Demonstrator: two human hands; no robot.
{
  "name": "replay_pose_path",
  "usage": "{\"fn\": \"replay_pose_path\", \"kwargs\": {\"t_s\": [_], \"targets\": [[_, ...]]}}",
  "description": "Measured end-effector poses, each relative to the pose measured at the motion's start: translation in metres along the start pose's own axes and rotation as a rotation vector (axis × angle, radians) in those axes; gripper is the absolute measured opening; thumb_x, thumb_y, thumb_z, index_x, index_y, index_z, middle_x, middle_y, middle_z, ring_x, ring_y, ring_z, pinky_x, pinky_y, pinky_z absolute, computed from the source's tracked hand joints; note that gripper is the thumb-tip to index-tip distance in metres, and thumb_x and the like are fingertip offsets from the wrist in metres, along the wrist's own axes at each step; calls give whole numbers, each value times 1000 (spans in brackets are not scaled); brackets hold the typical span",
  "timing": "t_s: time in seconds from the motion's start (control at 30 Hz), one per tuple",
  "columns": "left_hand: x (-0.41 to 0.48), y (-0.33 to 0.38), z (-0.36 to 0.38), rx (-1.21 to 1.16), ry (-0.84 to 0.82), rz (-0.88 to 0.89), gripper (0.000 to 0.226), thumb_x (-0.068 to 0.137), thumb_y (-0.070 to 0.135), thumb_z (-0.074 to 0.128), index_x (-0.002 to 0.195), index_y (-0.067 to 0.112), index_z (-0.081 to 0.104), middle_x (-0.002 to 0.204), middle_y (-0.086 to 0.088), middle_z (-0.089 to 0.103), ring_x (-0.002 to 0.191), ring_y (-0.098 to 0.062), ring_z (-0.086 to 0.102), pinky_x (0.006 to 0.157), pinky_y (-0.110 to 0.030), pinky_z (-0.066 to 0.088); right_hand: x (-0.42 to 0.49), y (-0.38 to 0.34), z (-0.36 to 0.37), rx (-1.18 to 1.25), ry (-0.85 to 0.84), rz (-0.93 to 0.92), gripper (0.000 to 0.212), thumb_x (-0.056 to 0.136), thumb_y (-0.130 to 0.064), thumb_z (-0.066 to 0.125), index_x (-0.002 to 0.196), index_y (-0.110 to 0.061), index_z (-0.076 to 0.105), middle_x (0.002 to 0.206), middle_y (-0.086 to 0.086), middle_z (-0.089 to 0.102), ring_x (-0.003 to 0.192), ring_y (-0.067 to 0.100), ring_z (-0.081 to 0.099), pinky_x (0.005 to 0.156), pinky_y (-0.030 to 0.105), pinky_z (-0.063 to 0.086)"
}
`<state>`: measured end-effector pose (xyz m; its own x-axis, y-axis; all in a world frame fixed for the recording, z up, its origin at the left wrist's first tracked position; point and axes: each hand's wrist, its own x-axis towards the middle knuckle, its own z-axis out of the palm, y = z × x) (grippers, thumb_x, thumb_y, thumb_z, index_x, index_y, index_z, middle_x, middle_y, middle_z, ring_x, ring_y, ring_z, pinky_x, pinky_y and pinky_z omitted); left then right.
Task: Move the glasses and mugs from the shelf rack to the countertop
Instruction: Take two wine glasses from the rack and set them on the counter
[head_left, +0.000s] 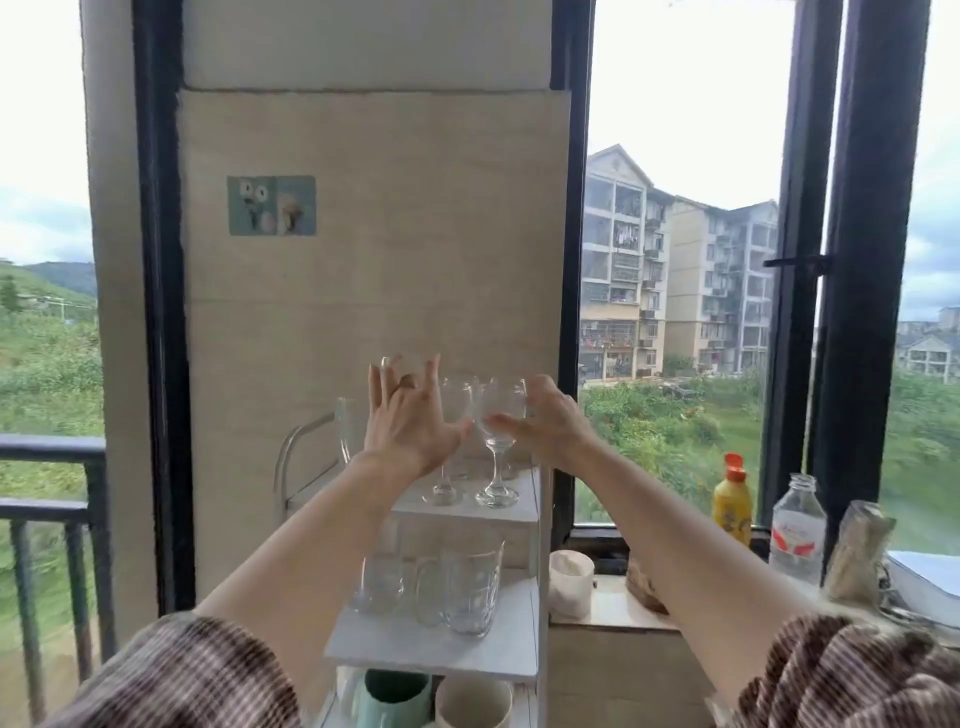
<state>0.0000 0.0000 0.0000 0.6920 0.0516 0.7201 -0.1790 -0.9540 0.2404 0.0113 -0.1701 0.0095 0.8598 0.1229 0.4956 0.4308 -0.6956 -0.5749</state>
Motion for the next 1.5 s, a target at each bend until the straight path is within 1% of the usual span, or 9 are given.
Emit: {"fn": "replay_pose_path", "kwargs": {"t_s": [0.13,0.27,0.4,0.5,0.7,0.93,1.2,1.33,1.5], "targets": [[9,-7,7,-65,-48,-36,90,79,57,55,148,14,15,132,-19,55,146,-21,0,116,-46,-15,15,-1,3,205,-96,67,90,70,-45,78,141,-7,38,127,6,59,111,20,58,94,38,48],[7,-11,11,-203,45,-1,98,74,55,66,147,9,18,122,-9,63,144,-18,10,110,-33,-19,18,2,4,371,-96,60,57,65,-30,83,112,-4,63,108,16,70,100,30,67,93,48,51],[-1,-6,-4,-326,151,57,99,67,45,79,142,9,27,116,-3,65,135,-23,27,117,-43,4,6,0,-8,478,-36,37,42,66,-27,84,101,-14,65,100,4,72,90,17,69,78,31,56],[-16,1,-28,-469,193,64,100,64,44,82,143,14,28,119,1,63,120,-21,40,99,-36,32,-15,-14,-25,564,8,21,42,68,-32,82,103,-19,64,96,-10,68,84,0,63,62,15,45],[-71,27,-81,-722,80,58,101,62,39,84,143,20,28,120,2,58,83,-2,62,74,-26,50,-91,-31,-63,622,52,26,35,71,-34,77,102,-22,67,97,-10,70,88,2,61,71,25,44],[-168,88,-72,-911,-195,55,96,61,29,85,140,22,30,123,-3,56,92,-19,67,83,-39,56,-219,20,-106,583,66,212,66,69,-32,80,128,-19,55,115,-9,65,108,11,60,85,34,50],[-280,240,-25,-1093,-566,173,87,63,15,86,134,22,36,115,4,58,82,-3,66,63,-14,54,-390,105,-211,501,193,459,62,56,-37,84,113,-24,65,105,-3,74,103,17,68,95,41,49],[-332,349,-6,-1224,-740,169,87,65,10,85,136,23,37,122,-5,60,89,-15,70,81,-40,58,-479,147,-286,430,373,570,52,54,-25,84,104,-26,70,100,-7,75,99,15,68,87,37,52],[-403,512,1,-1336,-871,234,87,62,11,86,135,24,40,117,-3,61,86,-15,70,82,-38,57,-589,194,-394,336,556,703,52,66,-6,81,114,-16,64,103,-6,67,100,16,63,84,36,52]]}}
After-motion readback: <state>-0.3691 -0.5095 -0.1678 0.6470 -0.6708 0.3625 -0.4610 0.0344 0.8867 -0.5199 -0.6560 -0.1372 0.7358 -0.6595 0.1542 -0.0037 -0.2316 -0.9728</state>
